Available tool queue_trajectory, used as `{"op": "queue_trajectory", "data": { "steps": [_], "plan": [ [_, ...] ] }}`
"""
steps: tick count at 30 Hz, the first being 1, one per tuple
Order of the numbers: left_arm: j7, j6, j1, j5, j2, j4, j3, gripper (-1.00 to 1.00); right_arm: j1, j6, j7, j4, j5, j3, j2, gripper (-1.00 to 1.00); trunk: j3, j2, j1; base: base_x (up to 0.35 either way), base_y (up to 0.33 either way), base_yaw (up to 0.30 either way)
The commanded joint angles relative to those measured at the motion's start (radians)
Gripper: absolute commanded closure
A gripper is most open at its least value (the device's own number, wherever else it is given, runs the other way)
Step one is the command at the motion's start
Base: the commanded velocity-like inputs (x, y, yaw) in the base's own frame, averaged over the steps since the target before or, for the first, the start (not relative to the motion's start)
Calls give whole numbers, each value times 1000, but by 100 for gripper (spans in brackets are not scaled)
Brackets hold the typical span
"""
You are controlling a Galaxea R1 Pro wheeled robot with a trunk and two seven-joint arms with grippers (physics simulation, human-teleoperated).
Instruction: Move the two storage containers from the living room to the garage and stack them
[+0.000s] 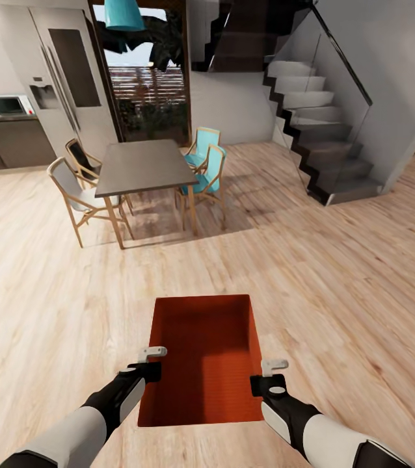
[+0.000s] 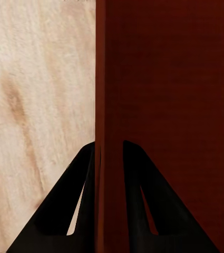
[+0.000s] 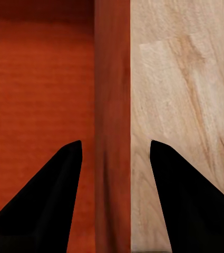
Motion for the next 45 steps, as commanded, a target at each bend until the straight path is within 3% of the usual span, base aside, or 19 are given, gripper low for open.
{"op": "queue_trajectory", "data": {
  "steps": [1,19,45],
  "plan": [
    [15,5,0,5,13,-6,-25,100,-1,-2,-3,9,-31,8,-1,100,-2,-2,0,0,0,-285],
    [15,5,0,5,13,-8,-25,100,-1,-2,-1,9,-31,8,-1,100,-2,-2,0,0,0,-250],
    [15,5,0,5,13,-8,-25,100,-1,-2,-1,9,-31,8,-1,100,-2,-2,0,0,0,-12]
  ]
}}
